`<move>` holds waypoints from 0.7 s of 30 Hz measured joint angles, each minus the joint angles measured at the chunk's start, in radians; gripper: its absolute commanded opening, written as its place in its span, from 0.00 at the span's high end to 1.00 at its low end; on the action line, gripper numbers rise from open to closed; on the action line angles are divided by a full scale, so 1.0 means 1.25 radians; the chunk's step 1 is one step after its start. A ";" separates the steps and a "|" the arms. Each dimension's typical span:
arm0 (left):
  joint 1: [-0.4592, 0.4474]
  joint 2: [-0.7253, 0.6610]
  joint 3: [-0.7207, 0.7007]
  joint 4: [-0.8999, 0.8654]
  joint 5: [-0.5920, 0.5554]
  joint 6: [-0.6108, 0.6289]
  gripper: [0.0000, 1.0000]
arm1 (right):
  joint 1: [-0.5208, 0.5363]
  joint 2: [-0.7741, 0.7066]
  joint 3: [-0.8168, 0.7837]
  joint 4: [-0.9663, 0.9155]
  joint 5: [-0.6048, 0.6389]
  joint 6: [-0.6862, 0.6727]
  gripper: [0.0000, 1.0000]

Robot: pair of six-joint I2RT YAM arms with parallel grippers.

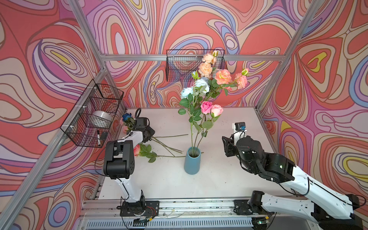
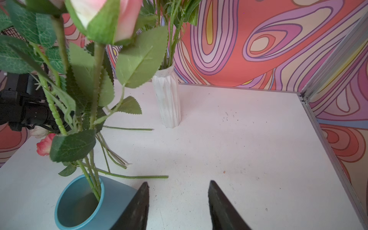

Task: Arrange flowers in a vase
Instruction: Pick up the flower from the flowers.

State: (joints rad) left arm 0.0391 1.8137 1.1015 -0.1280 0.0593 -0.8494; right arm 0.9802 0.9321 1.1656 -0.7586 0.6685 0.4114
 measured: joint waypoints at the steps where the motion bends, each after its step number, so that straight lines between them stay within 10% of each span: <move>1: 0.001 0.002 0.000 -0.002 -0.005 0.000 0.57 | 0.000 0.000 0.000 0.000 0.001 0.000 0.51; 13: 0.010 0.064 0.031 -0.007 -0.027 0.000 0.63 | 0.000 0.013 0.000 0.000 0.004 -0.002 0.51; 21: 0.011 0.091 0.060 -0.007 -0.027 -0.002 1.00 | 0.000 0.016 0.000 -0.001 0.006 -0.002 0.51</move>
State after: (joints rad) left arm 0.0525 1.9274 1.1759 -0.1364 0.0254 -0.8520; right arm 0.9802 0.9527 1.1656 -0.7593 0.6758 0.4091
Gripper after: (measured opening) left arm 0.105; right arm 0.486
